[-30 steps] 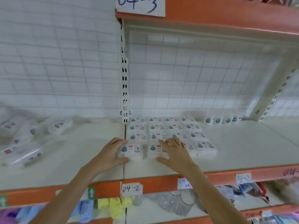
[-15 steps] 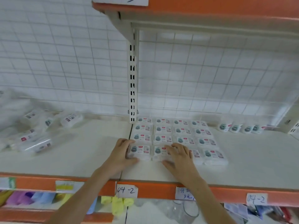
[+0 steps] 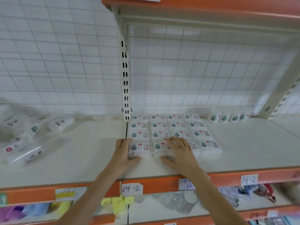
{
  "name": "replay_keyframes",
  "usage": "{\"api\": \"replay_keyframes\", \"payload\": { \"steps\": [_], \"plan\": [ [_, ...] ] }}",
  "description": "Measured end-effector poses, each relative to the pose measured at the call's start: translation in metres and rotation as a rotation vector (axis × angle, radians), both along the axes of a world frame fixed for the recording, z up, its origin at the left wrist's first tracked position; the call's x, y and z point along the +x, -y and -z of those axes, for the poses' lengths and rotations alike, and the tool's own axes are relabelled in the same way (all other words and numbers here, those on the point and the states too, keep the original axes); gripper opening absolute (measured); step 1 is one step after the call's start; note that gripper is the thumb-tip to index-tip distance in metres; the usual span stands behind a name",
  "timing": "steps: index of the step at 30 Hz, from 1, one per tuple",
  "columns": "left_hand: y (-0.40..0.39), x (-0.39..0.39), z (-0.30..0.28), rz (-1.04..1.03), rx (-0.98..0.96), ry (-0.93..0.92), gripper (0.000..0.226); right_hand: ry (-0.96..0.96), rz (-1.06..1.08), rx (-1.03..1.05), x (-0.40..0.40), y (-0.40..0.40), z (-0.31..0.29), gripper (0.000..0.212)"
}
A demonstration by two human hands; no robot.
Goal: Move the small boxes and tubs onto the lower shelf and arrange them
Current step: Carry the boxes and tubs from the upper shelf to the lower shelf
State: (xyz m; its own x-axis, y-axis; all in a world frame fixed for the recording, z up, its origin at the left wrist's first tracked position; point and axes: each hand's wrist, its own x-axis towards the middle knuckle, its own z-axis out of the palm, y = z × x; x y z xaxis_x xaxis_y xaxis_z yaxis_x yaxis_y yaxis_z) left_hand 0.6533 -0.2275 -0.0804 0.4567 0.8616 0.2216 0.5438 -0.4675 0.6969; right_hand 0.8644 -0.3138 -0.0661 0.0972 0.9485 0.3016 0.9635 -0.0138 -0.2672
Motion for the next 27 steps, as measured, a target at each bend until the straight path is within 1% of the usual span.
{"api": "replay_keyframes", "payload": {
  "steps": [1, 3, 6, 8, 10, 13, 15, 18, 23, 27],
  "plan": [
    [0.001, 0.0, -0.001, 0.005, -0.008, 0.004, 0.075, -0.004, 0.011, 0.04, 0.001, 0.002, -0.002, 0.066],
    [0.003, -0.002, -0.003, 0.011, -0.02, 0.007, 0.083, -0.072, 0.066, 0.116, 0.011, 0.01, -0.006, 0.062],
    [0.007, -0.004, -0.006, 0.023, 0.008, -0.031, 0.088, -0.157, 0.22, 0.145, 0.038, 0.029, -0.012, 0.063],
    [0.013, -0.001, -0.009, 0.011, -0.005, -0.042, 0.087, -0.186, 0.346, 0.064, 0.058, 0.043, -0.015, 0.065],
    [0.021, 0.006, -0.013, -0.039, -0.071, -0.032, 0.089, -0.223, 0.419, -0.037, 0.076, 0.053, -0.015, 0.068],
    [0.028, 0.024, -0.013, -0.103, -0.126, -0.077, 0.098, -0.317, 0.44, -0.129, 0.09, 0.059, -0.015, 0.069],
    [0.029, 0.033, -0.009, -0.129, -0.149, -0.111, 0.101, -0.363, 0.417, -0.149, 0.093, 0.058, -0.013, 0.062],
    [0.028, 0.04, -0.004, -0.176, -0.133, -0.173, 0.097, -0.304, 0.393, -0.109, 0.096, 0.054, -0.011, 0.055],
    [0.034, 0.047, -0.008, -0.231, -0.102, -0.291, 0.087, -0.197, 0.348, -0.098, 0.103, 0.047, -0.007, 0.054],
    [0.042, 0.05, -0.01, -0.249, -0.097, -0.321, 0.082, -0.138, 0.322, -0.054, 0.107, 0.048, 0.001, 0.055]
  ]
}}
